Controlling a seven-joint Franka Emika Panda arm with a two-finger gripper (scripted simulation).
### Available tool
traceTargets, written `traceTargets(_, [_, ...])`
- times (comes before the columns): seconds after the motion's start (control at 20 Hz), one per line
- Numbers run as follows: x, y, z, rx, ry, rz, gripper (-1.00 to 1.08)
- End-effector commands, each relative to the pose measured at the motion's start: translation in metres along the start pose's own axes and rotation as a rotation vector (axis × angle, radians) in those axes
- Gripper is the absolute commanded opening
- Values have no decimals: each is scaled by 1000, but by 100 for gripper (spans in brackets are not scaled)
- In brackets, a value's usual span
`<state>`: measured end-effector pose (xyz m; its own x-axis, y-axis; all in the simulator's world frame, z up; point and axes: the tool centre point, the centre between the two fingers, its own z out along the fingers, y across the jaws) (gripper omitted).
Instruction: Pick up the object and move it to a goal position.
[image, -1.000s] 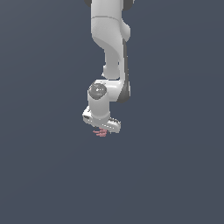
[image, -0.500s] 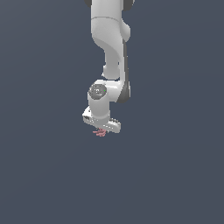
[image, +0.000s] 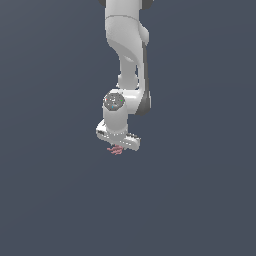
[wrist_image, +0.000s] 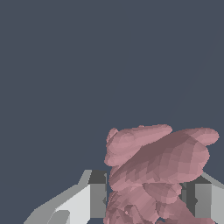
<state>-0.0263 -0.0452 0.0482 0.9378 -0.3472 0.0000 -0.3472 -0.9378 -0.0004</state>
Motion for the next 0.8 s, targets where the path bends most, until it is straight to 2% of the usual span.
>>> traceTargets(0.0, [-5,-6,-7,0,1,-1,-100])
traceTargets(0.35, [-32,-32,-43,0,1,-1,-100])
traceTargets(0.75, [-80,-80,-108,-1,1,0,-100])
